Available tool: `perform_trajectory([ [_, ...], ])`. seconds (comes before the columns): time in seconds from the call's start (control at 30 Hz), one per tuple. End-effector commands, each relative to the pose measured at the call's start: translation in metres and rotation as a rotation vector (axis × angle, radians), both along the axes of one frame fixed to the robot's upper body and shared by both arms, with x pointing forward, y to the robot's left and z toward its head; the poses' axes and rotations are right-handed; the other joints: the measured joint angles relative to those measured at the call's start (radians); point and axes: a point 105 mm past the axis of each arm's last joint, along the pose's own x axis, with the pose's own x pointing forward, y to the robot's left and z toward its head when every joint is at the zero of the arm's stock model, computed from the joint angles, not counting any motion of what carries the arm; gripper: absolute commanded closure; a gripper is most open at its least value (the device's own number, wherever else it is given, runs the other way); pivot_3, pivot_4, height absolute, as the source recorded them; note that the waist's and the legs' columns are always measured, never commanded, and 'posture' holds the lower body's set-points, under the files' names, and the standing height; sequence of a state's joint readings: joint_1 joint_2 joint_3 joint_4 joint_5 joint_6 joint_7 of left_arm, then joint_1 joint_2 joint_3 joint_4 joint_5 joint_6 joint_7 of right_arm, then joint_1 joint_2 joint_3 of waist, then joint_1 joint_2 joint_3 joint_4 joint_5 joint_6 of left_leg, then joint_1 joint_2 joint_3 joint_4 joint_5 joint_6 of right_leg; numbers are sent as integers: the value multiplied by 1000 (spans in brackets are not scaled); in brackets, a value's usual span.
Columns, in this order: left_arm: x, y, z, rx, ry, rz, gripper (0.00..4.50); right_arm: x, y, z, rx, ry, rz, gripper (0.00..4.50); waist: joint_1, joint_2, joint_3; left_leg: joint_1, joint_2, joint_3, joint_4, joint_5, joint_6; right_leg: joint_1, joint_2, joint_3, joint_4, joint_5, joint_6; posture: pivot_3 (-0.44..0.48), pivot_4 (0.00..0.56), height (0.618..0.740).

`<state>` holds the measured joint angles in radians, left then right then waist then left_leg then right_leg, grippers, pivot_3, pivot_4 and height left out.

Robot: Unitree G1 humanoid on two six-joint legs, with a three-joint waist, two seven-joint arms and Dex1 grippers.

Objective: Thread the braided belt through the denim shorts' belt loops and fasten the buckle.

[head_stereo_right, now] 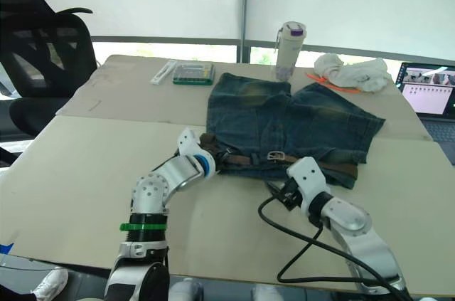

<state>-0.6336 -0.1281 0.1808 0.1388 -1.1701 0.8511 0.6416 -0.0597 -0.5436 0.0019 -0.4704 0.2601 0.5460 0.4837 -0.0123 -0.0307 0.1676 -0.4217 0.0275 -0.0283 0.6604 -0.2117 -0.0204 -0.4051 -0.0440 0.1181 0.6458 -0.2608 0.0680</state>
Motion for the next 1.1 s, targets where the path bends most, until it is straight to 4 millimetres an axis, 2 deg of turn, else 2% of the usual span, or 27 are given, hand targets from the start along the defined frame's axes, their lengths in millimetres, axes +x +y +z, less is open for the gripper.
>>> perform_trajectory([
  [0.03, -3, -51, 30, -116, -76, -118, 4500, -1, -2, 11, 40, -12, -15, 948, -1, 0, 0, 0, 0, 0, 0, 0, 0, 0, 0, 0, 0, 0, 0, 0, 150, 737],
  [0.27, -3, -60, 27, -152, -70, -150, 4500, 2, -7, 16, 76, -3, -54, 948, -1, 0, 0, 0, 0, 0, 0, 0, 0, 0, 0, 0, 0, 0, 0, 0, 150, 737],
  [0.43, -6, -76, 41, -230, -129, -222, 4500, 9, -10, 20, 121, 7, -95, 948, -2, 0, 0, 0, 0, 0, 0, 0, 0, 0, 0, 0, 0, 0, 0, 0, 150, 737],
  [0.63, -6, -86, 50, -234, -181, -280, 4500, 15, -9, 27, 198, 39, -115, 948, 1, 0, 0, 0, 0, 0, 0, 0, 0, 0, 0, 0, 0, 0, 0, 0, 150, 737],
  [0.77, -8, -92, 53, -221, -212, -324, 4500, 22, -6, 30, 325, 112, -144, 948, -1, 0, 0, 0, 0, 0, 0, 0, 0, 0, 0, 0, 0, 0, 0, 0, 150, 737],
  [0.93, -10, -98, 46, -196, -215, -357, 4500, 28, 1, 25, 443, 229, -165, 948, 1, 0, 0, 0, 0, 0, 0, 0, 0, 0, 0, 0, 0, 0, 0, 0, 150, 737],
  [1.1, -10, -100, 42, -194, -213, -367, 4500, 34, 8, 8, 417, 315, -189, 948, 1, 0, 0, -1, -1, -1, 0, 0, 0, 0, -1, 0, 0, 0, 0, 0, 150, 737],
])
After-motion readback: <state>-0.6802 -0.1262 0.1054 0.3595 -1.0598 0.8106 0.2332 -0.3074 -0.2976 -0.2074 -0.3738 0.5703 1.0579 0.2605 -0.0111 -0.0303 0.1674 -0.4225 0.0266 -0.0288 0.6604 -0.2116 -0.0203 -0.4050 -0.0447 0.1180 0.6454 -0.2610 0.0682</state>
